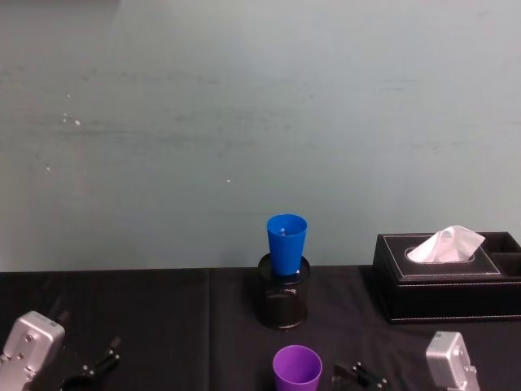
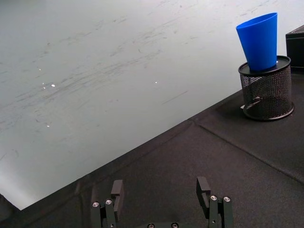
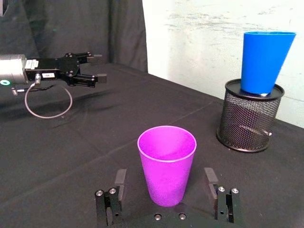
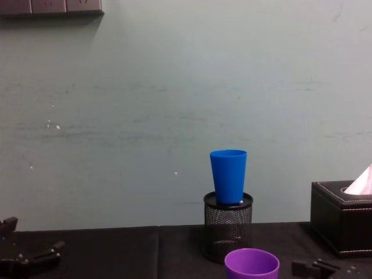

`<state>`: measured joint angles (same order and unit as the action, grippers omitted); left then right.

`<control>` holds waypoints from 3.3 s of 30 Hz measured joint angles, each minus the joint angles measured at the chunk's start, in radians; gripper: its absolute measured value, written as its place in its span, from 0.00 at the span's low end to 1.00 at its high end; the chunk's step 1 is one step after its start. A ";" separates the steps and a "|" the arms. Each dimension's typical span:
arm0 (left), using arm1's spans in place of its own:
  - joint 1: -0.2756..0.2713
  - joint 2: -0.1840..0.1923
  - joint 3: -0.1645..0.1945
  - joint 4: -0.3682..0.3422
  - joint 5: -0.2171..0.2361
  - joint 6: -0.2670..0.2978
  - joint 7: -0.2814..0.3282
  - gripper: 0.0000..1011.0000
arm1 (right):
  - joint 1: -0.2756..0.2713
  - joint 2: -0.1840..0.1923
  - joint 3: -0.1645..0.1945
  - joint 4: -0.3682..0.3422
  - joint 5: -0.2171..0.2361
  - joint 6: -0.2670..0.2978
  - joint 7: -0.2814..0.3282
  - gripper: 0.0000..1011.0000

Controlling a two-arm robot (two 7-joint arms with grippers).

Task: Pick up one cup with a gripper and tap it against the other cup.

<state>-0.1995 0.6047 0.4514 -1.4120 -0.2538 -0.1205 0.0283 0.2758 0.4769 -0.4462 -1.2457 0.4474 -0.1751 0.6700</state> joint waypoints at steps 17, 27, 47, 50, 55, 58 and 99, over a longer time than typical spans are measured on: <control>0.000 0.000 0.000 0.000 0.000 0.000 0.000 0.99 | 0.082 -0.065 -0.033 0.100 -0.018 -0.005 0.029 0.99; 0.000 0.000 0.000 0.000 0.000 0.000 0.000 0.99 | 0.113 -0.097 -0.045 0.143 -0.032 -0.016 0.028 0.99; 0.000 0.000 0.000 0.000 0.000 0.000 0.000 0.99 | 0.140 -0.132 -0.040 0.206 -0.078 -0.093 0.014 0.99; 0.000 0.000 0.000 0.000 0.000 0.000 0.000 0.99 | 0.136 -0.133 -0.038 0.205 -0.084 -0.098 0.012 0.99; 0.000 0.000 0.000 0.000 0.000 0.000 0.000 0.99 | 0.132 -0.132 -0.037 0.200 -0.090 -0.100 0.008 0.99; 0.000 0.000 0.000 0.000 0.000 0.000 0.000 0.99 | 0.132 -0.132 -0.037 0.199 -0.090 -0.100 0.008 0.99; 0.000 0.000 0.000 0.000 0.000 0.000 0.000 0.99 | 0.134 -0.131 -0.037 0.200 -0.085 -0.097 0.009 0.73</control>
<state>-0.1995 0.6047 0.4514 -1.4120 -0.2539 -0.1205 0.0283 0.4093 0.3457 -0.4835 -1.0457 0.3629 -0.2721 0.6788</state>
